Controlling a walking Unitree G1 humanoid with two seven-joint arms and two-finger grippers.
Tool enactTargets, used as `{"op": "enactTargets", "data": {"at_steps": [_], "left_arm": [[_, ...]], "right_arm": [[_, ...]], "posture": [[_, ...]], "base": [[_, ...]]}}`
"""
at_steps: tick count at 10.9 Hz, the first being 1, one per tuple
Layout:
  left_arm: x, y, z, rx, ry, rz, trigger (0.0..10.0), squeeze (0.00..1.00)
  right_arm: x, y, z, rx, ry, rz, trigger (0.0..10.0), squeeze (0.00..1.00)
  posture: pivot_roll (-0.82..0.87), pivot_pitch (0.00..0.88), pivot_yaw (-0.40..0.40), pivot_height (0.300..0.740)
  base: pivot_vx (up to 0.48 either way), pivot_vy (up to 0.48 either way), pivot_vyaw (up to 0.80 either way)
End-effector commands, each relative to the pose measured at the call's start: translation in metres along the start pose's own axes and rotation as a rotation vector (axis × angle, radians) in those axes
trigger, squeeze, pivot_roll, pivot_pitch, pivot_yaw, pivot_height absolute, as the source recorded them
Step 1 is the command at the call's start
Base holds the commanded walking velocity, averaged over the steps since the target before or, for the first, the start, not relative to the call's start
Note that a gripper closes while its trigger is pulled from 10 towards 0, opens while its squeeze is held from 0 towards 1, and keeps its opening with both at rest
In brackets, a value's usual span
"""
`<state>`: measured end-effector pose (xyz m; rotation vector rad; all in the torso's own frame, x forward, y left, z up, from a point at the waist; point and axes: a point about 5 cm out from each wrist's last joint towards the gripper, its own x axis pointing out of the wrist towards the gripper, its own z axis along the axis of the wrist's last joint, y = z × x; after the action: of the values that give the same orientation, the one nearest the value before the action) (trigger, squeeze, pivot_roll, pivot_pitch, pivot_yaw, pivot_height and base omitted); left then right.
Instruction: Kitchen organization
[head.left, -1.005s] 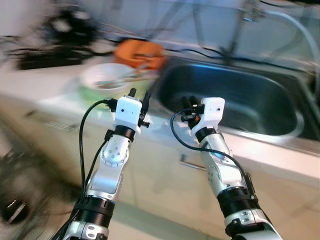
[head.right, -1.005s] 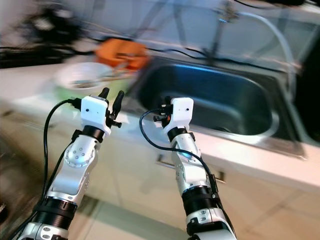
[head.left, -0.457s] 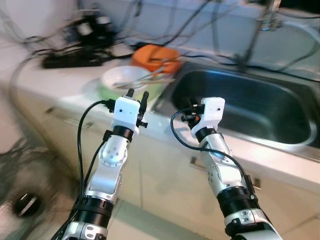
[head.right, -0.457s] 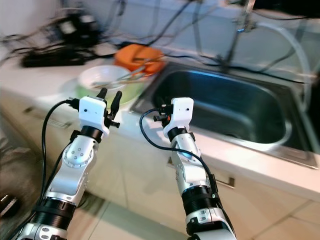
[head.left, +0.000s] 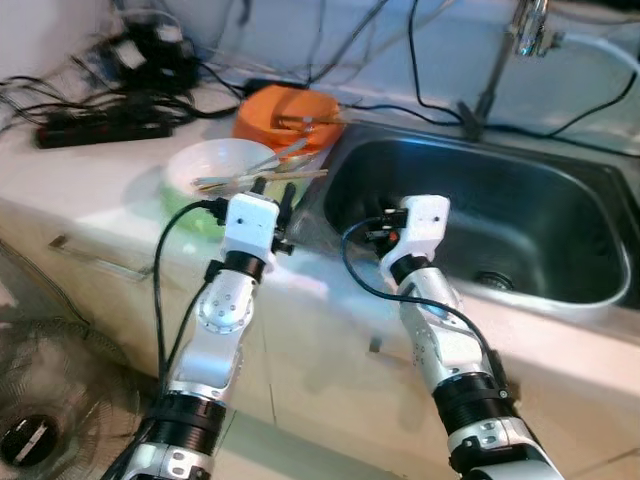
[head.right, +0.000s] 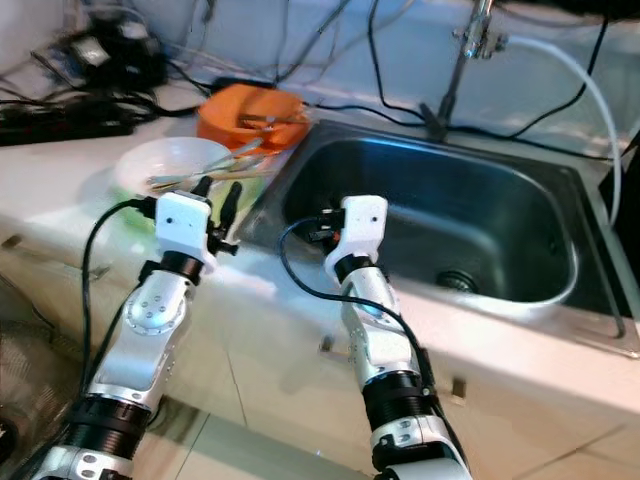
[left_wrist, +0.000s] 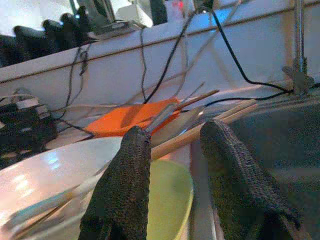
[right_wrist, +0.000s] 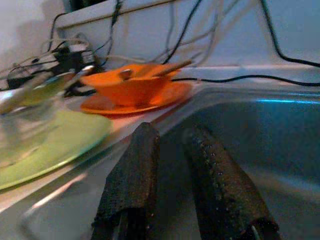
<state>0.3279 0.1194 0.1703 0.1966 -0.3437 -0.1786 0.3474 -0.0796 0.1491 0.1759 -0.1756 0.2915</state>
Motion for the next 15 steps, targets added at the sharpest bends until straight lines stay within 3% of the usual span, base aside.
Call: {"op": "enactTargets", "data": {"at_steps": [1,3,6,11,13,15], "left_arm": [[0.000,-0.005,0.002,-0.014,-0.007,-0.007,10.0,0.00],[-0.003,-0.005,0.004,-0.025,-0.020,-0.009,10.0,0.00],[-0.008,-0.017,0.010,-0.065,-0.075,-0.075,10.0,0.00],[-0.006,-0.026,0.031,-0.024,-0.145,-0.191,10.0,0.00],[-0.009,-0.013,0.022,0.097,-0.088,-0.147,10.0,0.00],[-0.011,0.010,0.005,0.299,0.024,-0.126,10.0,0.00]], "right_arm": [[0.001,-0.007,0.002,-0.003,0.004,-0.020,10.0,0.00],[-0.001,-0.006,0.001,-0.001,0.004,-0.021,10.0,0.00],[-0.005,-0.004,-0.003,0.001,0.006,-0.017,10.0,0.00],[-0.004,0.000,-0.004,0.011,0.010,-0.009,10.0,0.00],[-0.003,-0.001,-0.004,0.014,0.011,-0.013,10.0,0.00],[-0.003,-0.001,-0.005,0.014,0.015,-0.014,10.0,0.00]], "posture": [[0.17,0.044,-0.012,0.740],[0.16,0.033,-0.007,0.740],[0.15,0.000,0.003,0.740],[0.17,0.000,-0.001,0.740],[0.17,0.000,-0.001,0.740],[0.18,0.000,-0.004,0.740]], "base": [[0.390,0.000,0.00],[0.396,0.000,0.00],[0.082,0.000,0.00],[0.000,0.000,0.00],[0.000,0.000,0.00],[0.000,0.000,0.00]]}}
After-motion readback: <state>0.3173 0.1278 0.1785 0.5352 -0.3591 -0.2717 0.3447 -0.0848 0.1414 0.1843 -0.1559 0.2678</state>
